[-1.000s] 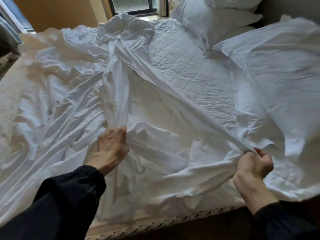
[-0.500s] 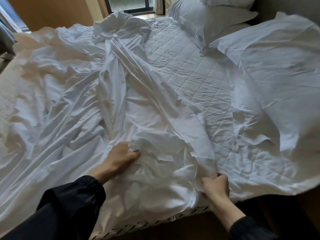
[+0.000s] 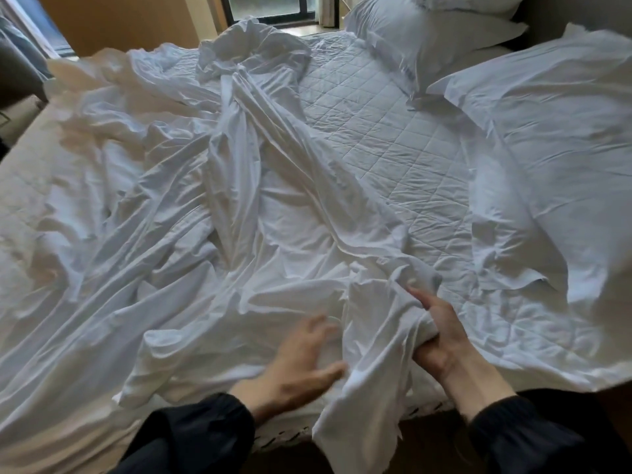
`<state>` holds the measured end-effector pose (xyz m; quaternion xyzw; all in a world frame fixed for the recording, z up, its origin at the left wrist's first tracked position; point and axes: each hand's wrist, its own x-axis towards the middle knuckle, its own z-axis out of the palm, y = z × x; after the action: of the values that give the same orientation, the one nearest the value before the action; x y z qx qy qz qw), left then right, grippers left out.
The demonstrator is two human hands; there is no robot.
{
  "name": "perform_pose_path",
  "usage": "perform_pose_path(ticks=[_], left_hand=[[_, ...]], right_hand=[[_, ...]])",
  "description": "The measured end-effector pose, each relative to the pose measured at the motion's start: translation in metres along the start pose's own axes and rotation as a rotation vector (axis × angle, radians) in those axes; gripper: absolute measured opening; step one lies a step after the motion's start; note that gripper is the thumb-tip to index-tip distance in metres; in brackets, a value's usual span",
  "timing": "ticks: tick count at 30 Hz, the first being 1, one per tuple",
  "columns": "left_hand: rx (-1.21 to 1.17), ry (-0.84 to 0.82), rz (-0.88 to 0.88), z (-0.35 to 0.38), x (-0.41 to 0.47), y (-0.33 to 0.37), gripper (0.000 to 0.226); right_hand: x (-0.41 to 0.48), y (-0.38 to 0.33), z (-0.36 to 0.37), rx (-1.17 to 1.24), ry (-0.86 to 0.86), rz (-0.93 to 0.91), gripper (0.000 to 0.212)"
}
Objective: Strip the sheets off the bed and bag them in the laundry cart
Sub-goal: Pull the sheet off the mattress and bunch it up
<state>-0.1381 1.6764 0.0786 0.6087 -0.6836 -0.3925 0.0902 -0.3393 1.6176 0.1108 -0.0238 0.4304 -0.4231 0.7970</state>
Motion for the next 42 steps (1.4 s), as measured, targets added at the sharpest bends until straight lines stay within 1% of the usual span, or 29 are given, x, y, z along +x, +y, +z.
perform_pose_path(ticks=[1, 2, 3, 4, 5, 6, 7, 9, 11, 12, 15, 17, 18, 19, 20, 21, 22, 23, 24, 25, 27, 29, 30, 32, 34, 37, 40, 41, 42], left_hand=[[-0.335, -0.098, -0.002, 0.009, -0.003, 0.020, 0.080], [-0.537, -0.145, 0.026, 0.018, -0.004, 0.034, 0.080], [-0.595, -0.118, 0.106, 0.026, -0.003, 0.043, 0.073], [-0.561, -0.032, 0.174, 0.033, 0.001, 0.045, 0.059], [-0.542, 0.076, 0.186, 0.036, 0.004, 0.045, 0.043], [-0.581, 0.162, 0.138, 0.035, 0.007, 0.042, 0.030], [-0.690, 0.213, 0.059, 0.031, 0.010, 0.039, 0.024], [-0.989, 0.210, -0.130, 0.018, 0.017, 0.032, 0.023], [-1.294, 0.138, -0.288, 0.003, 0.023, 0.026, 0.024], [-1.378, 0.120, -0.347, -0.005, 0.024, 0.023, 0.026], [-1.542, 0.054, -0.421, -0.023, 0.026, 0.018, 0.049], [-1.619, 0.042, -0.419, -0.029, 0.024, 0.023, 0.054], [-1.626, 0.057, -0.413, -0.029, 0.025, 0.025, 0.054], [-1.628, 0.080, -0.409, -0.028, 0.026, 0.027, 0.054], [-1.620, 0.120, -0.411, -0.029, 0.028, 0.029, 0.054], [-1.623, 0.162, -0.410, -0.030, 0.031, 0.029, 0.054], [-1.621, 0.199, -0.411, -0.032, 0.034, 0.026, 0.053], [-1.595, 0.240, -0.424, -0.036, 0.037, 0.025, 0.050], [-1.520, 0.291, -0.462, -0.037, 0.041, 0.021, 0.045], [-1.408, 0.331, -0.507, -0.040, 0.043, 0.017, 0.037], [-1.141, 0.381, -0.562, -0.044, 0.045, 0.010, 0.023], [-0.998, 0.444, -0.541, -0.050, 0.045, 0.003, 0.019], [-0.992, 0.470, -0.533, -0.052, 0.045, 0.001, 0.016], [-1.065, 0.482, -0.534, -0.057, 0.046, 0.001, 0.013], [-1.161, 0.458, -0.505, -0.060, 0.047, 0.002, 0.018], [-1.230, 0.410, -0.432, -0.069, 0.042, -0.004, 0.014], [-1.171, 0.374, -0.384, -0.080, 0.030, -0.015, 0.009], [-1.124, 0.324, -0.367, -0.083, 0.024, -0.015, 0.010], [-1.051, 0.253, -0.353, -0.084, 0.017, -0.012, 0.016]], right_hand=[[-0.001, 0.001, 0.006, 0.002, -0.029, 0.008, 0.032], [0.000, 0.003, 0.011, 0.006, -0.037, 0.002, 0.031], [0.002, 0.005, 0.015, 0.013, -0.052, -0.006, 0.031], [0.004, 0.007, 0.017, 0.022, -0.077, -0.017, 0.031], [0.006, 0.008, 0.018, 0.017, -0.109, -0.040, 0.031], [0.008, 0.007, 0.017, -0.013, -0.133, -0.080, 0.033], [0.011, 0.007, 0.016, -0.079, -0.128, -0.129, 0.034], [0.012, 0.011, 0.014, -0.255, -0.065, -0.209, 0.034], [0.012, 0.022, 0.012, -0.486, 0.002, -0.250, 0.032], [0.011, 0.031, 0.011, -0.639, 0.007, -0.259, 0.037], [0.008, 0.054, 0.009, -1.208, -0.061, -0.319, 0.065], [0.008, 0.071, 0.008, -1.610, -0.055, -0.372, 0.084], [0.005, 0.079, 0.010, -1.757, -0.032, -0.396, 0.085], [0.002, 0.087, 0.012, -1.855, -0.010, -0.441, 0.079], [0.000, 0.094, 0.011, -1.879, -0.008, -0.525, 0.065], [-0.003, 0.098, 0.013, -1.810, -0.009, -0.655, 0.042], [-0.005, 0.099, 0.013, -1.669, -0.010, -0.742, 0.019], [-0.005, 0.098, 0.012, -1.525, 0.018, -0.786, 0.024], [-0.002, 0.096, 0.012, -1.400, 0.052, -0.748, 0.034], [-0.001, 0.091, 0.014, -1.259, 0.052, -0.670, 0.038], [-0.001, 0.083, 0.021, -0.946, 0.001, -0.485, 0.034], [0.003, 0.077, 0.026, -0.736, -0.037, -0.357, 0.036], [0.005, 0.075, 0.027, -0.692, -0.036, -0.324, 0.039], [0.008, 0.073, 0.029, -0.649, -0.058, -0.275, 0.046], [0.008, 0.073, 0.032, -0.603, -0.113, -0.227, 0.049], [0.008, 0.073, 0.034, -0.547, -0.131, -0.197, 0.042], [0.009, 0.072, 0.037, -0.523, -0.129, -0.196, 0.032], [0.009, 0.073, 0.039, -0.514, -0.119, -0.202, 0.028], [0.010, 0.075, 0.043, -0.519, -0.110, -0.207, 0.026]])
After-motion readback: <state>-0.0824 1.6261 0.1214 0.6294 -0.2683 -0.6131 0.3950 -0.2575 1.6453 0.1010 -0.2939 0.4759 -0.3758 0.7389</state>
